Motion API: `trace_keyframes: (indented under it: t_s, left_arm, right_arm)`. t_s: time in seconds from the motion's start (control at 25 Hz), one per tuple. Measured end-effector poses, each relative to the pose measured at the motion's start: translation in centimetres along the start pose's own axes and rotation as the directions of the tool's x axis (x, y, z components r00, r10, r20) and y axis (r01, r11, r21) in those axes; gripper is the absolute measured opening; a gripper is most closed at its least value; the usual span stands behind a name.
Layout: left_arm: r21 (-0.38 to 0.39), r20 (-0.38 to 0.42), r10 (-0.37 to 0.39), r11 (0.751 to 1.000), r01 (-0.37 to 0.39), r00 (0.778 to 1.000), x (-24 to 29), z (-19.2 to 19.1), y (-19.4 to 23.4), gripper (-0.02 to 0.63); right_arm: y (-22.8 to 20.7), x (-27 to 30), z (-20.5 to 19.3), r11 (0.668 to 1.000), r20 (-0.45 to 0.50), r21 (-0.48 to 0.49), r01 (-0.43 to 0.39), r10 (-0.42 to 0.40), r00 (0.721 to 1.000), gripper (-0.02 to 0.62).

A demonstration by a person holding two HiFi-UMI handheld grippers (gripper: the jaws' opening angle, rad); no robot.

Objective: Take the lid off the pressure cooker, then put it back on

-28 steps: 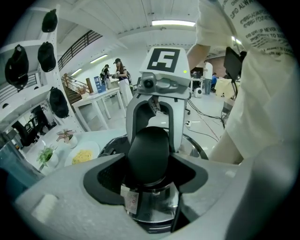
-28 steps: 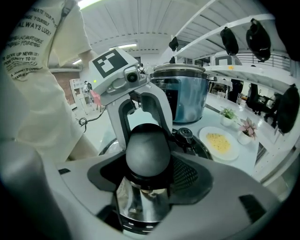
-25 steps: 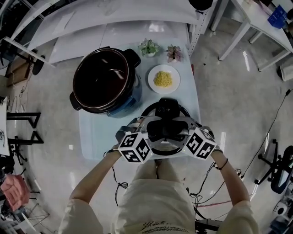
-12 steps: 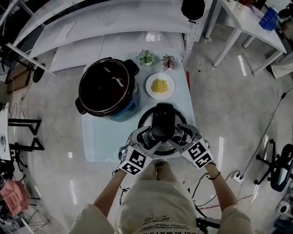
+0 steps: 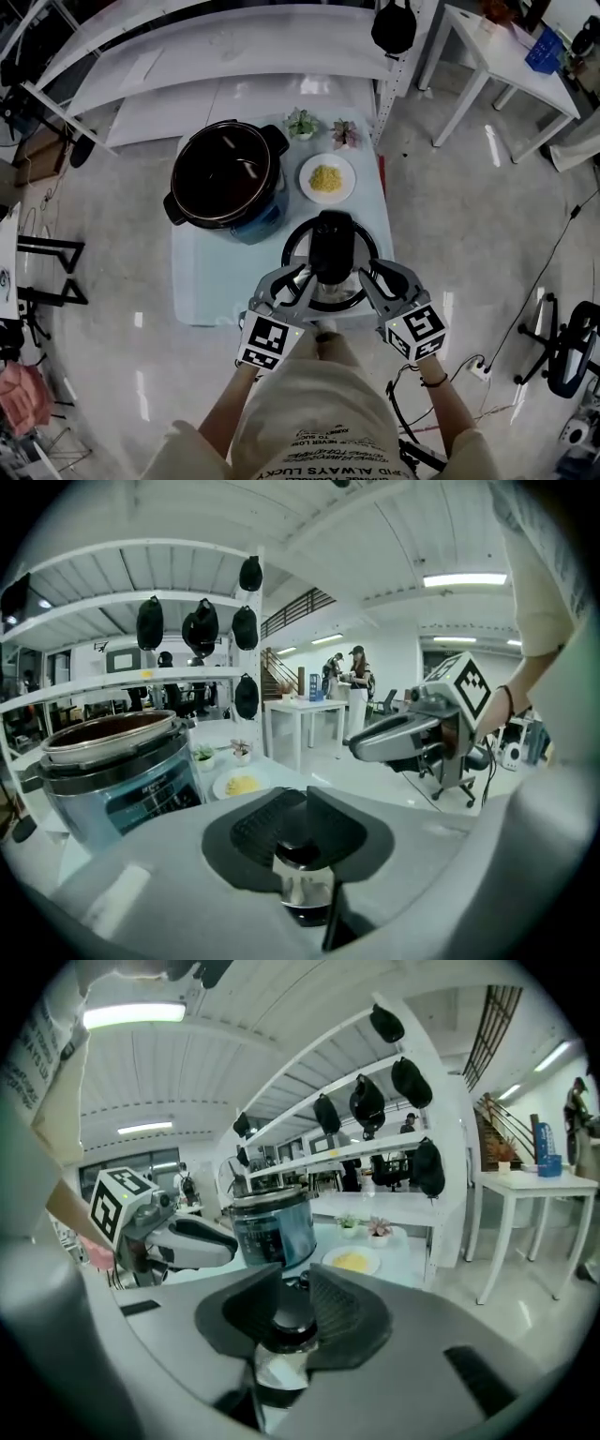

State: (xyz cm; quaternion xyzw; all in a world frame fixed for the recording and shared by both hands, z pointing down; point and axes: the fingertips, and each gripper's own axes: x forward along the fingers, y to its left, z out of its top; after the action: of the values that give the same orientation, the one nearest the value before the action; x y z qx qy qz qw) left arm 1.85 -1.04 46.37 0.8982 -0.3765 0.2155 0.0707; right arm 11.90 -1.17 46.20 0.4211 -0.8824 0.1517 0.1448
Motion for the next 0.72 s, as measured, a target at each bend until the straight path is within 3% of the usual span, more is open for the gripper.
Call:
trace_keyframes:
  t_s: [0.32,0.72]
  left_arm:
    - [-0.030,0.078,0.082,0.996,-0.080,0.994,-3.0,2.4,1.2,0.046]
    - [-0.068,0.185,0.116,0.992,-0.105,0.976,-7.3,5.5,3.5,0.025]
  right_arm:
    - [0.3,-3.1,3.8,0.998,0.134,0.018,0.063,-0.065,0.989,0.025]
    - [1.1,-6.1,7.4,0.989,0.259,0.034,0.147,-0.150,0.954,0.005]
